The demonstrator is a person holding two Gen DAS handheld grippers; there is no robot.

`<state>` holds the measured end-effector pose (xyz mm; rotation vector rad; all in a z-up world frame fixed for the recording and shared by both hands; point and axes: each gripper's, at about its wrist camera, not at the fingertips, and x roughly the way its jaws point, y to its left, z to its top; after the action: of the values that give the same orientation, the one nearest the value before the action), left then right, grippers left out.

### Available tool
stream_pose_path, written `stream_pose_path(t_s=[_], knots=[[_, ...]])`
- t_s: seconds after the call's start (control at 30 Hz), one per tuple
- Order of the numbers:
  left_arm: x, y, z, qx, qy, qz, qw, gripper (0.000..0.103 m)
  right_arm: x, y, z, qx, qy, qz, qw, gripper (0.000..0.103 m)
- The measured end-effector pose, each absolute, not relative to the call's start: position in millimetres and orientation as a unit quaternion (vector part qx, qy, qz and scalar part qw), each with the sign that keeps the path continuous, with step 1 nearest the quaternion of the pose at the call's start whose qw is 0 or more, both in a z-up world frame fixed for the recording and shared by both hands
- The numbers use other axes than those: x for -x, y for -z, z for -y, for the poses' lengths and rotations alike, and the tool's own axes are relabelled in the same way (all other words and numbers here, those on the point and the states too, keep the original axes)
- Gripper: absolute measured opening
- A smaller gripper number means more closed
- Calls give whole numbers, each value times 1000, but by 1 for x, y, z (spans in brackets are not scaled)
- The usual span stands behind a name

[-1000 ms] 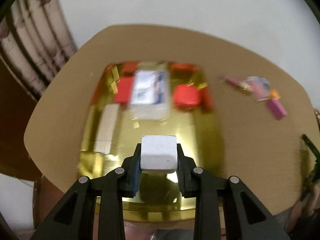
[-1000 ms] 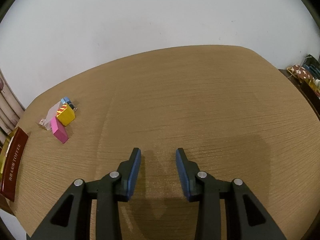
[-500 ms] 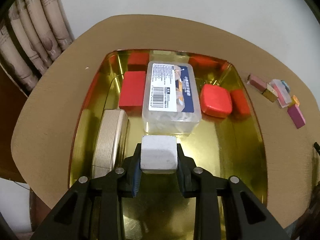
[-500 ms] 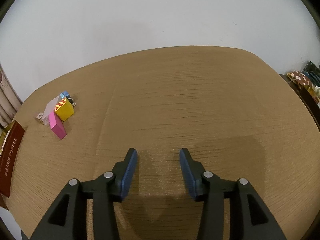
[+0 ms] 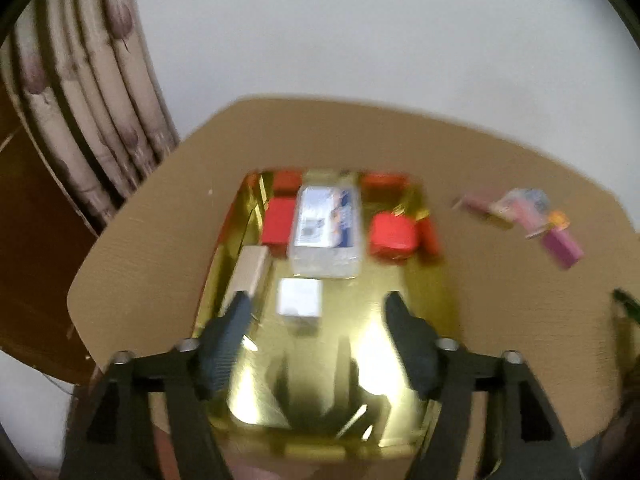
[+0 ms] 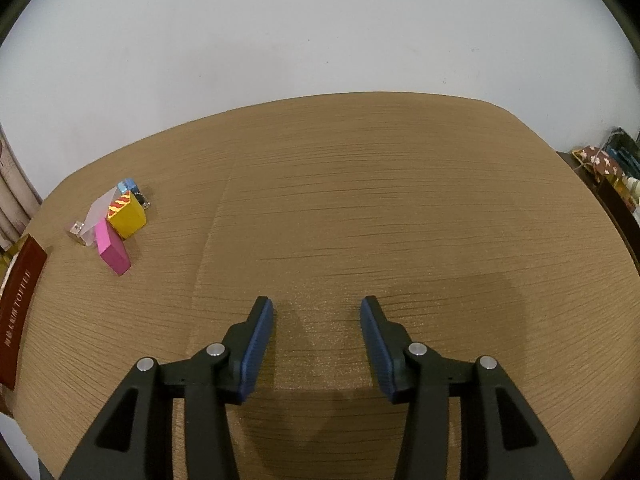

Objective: Organize rigid objects
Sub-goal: 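Grasp the pink bar with the right gripper, then lower the pink bar into the gold tin and open the right gripper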

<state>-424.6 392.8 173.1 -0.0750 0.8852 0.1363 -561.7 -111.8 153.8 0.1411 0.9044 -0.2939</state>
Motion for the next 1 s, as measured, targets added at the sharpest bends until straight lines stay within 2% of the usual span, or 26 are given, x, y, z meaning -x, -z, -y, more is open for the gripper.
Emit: stream_pose_path(t_s=[0.17, 0.2, 0.4, 0.57, 0.87, 0.93, 1.0], knots=[[483, -186, -344, 21, -5, -396, 918, 81, 553, -159, 93, -61, 72, -450, 888, 47], [489, -183, -336, 19, 6, -399, 917, 85, 549, -162, 86, -57, 55, -455, 887, 47], [518, -149, -291, 10, 56, -442, 895, 85, 504, -180, 20, 2, -66, -489, 870, 47], [526, -132, -289, 13, 67, -470, 880, 86, 466, -171, -10, 56, -87, -521, 847, 47], [542, -129, -321, 55, 25, -477, 877, 88, 437, -155, -30, 59, -98, -544, 831, 47], [545, -127, -324, 55, 11, -486, 872, 88, 432, -151, -33, 72, -92, -551, 826, 40], [550, -126, -325, 57, 4, -491, 869, 88, 427, -142, -37, 80, -87, -569, 814, 15]])
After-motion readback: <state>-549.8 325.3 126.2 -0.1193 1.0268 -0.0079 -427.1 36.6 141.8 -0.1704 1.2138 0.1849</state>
